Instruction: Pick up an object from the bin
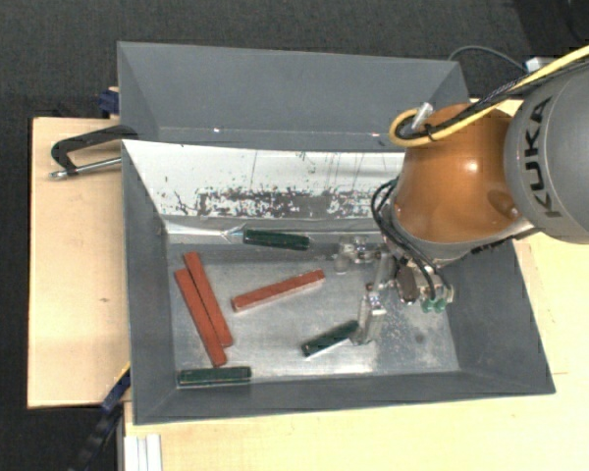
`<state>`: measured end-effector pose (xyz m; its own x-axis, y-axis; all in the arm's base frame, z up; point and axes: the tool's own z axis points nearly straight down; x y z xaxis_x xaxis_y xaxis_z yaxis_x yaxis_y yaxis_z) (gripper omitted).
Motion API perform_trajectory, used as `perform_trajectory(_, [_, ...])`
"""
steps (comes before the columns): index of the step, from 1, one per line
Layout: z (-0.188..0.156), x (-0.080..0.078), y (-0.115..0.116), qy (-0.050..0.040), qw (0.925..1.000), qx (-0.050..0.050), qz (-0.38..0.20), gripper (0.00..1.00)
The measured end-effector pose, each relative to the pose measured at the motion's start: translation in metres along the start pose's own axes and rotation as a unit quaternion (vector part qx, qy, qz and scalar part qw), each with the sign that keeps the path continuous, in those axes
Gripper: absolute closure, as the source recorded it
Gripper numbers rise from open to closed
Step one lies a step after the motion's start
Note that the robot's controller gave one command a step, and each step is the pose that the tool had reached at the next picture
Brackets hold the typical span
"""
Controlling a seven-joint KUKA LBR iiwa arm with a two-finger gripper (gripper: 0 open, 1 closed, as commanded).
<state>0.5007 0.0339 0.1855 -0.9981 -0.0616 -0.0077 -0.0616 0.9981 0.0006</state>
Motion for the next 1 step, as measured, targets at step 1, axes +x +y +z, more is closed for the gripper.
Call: perform_trajectory(1, [0.0489, -0.0095, 0.0269, 0.0024, 0.9938, -0.001, -0.111, 0.00])
